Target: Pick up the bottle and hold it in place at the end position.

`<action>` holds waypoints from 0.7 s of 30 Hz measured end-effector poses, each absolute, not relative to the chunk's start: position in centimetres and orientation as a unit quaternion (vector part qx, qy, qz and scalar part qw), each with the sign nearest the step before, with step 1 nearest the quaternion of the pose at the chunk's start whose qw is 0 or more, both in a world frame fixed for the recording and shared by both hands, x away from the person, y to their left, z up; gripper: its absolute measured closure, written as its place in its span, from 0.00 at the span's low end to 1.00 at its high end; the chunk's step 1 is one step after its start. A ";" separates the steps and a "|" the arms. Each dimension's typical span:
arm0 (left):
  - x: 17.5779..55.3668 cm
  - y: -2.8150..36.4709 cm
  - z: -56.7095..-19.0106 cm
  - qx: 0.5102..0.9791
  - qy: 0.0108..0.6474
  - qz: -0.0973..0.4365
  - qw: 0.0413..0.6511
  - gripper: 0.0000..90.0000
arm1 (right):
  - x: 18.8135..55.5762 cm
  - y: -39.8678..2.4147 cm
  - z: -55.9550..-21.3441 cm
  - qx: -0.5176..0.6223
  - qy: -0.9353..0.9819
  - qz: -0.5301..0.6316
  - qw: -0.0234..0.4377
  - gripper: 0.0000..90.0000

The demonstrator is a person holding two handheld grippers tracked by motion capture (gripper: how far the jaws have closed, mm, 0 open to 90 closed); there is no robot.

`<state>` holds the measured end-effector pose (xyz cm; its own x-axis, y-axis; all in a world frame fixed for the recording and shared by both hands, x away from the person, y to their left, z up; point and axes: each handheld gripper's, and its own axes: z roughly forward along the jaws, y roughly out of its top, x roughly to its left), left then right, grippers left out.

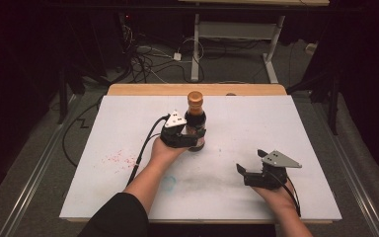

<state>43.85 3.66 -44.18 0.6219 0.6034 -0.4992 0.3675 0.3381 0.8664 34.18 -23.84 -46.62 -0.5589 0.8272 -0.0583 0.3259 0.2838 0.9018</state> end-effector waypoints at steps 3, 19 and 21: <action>43.8 3.8 -44.1 0.569 0.426 0.082 0.698 0.28 | 34.8 -23.2 -46.0 0.381 0.750 0.467 0.271 0.18; 43.4 4.2 -44.6 0.574 0.426 0.074 0.696 0.26 | 37.1 -20.1 -42.4 0.346 0.749 0.506 0.253 0.49; 43.4 4.1 -44.6 0.572 0.427 0.077 0.696 0.26 | 37.4 -19.8 -42.1 0.344 0.748 0.508 0.253 0.53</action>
<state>43.40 4.12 -44.58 0.6241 0.5954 -0.5059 0.3805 0.3339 0.8624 37.39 -19.84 -42.11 -0.6356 0.7715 -0.0291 0.2577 0.2476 0.9340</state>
